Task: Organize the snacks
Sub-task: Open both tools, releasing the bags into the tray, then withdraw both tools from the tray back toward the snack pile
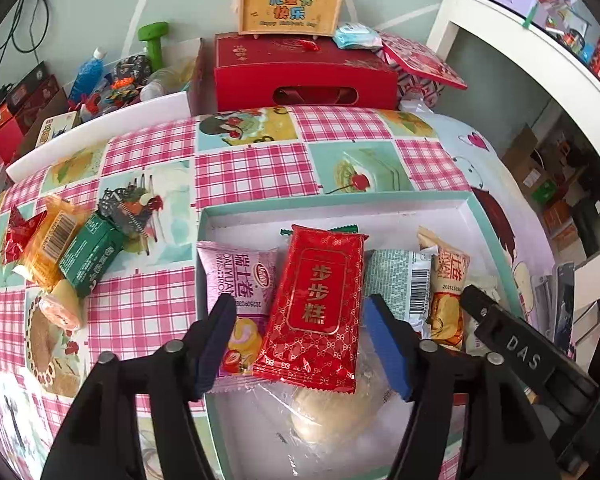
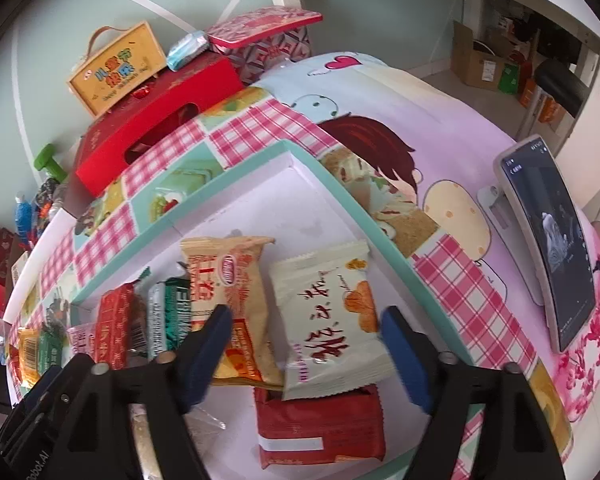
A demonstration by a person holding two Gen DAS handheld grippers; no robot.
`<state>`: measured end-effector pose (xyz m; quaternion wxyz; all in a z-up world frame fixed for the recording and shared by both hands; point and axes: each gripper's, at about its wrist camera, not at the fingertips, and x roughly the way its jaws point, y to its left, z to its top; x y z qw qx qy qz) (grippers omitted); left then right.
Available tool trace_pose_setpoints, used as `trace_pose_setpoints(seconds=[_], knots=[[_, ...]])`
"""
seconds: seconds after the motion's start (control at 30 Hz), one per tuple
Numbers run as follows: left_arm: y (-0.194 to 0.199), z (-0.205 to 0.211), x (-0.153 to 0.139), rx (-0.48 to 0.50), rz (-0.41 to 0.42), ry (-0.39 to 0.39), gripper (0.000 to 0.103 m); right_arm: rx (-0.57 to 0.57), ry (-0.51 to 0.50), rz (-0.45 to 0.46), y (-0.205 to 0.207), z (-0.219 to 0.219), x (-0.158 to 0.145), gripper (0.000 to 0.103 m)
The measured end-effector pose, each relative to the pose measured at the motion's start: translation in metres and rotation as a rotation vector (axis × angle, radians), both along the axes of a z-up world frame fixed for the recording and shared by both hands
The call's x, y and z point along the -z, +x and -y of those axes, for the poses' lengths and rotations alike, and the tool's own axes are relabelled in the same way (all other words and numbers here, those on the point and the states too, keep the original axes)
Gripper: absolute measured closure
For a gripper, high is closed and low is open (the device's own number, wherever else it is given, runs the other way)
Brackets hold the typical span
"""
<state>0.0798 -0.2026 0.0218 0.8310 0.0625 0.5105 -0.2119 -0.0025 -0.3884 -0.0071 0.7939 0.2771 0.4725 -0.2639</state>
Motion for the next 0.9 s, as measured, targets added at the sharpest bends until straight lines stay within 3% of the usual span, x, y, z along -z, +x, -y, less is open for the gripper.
trace_pose_setpoints(seconds=[0.03, 0.07, 0.13, 0.27, 0.57, 0.9], knots=[[0.001, -0.002, -0.001, -0.008, 0.001, -0.004, 0.026, -0.006, 0.002, 0.008, 0.0, -0.002, -0.001, 0.003], [0.001, -0.003, -0.003, -0.018, 0.003, -0.008, 0.025, -0.013, 0.004, 0.015, 0.001, -0.003, -0.002, 0.0], [0.002, -0.005, -0.004, -0.032, 0.004, -0.012, 0.024, -0.029, -0.001, 0.021, 0.002, -0.007, -0.004, 0.0], [0.007, -0.015, -0.003, -0.1, -0.002, -0.034, 0.002, -0.054, -0.018, 0.018, 0.005, -0.013, -0.008, 0.0], [0.017, -0.034, 0.0, -0.178, -0.031, -0.053, 0.002, -0.092, -0.066, 0.024, 0.009, -0.029, -0.02, 0.0], [0.018, -0.052, -0.008, -0.18, -0.046, -0.066, 0.002, -0.125, -0.075, 0.04, 0.01, -0.045, -0.03, 0.0]])
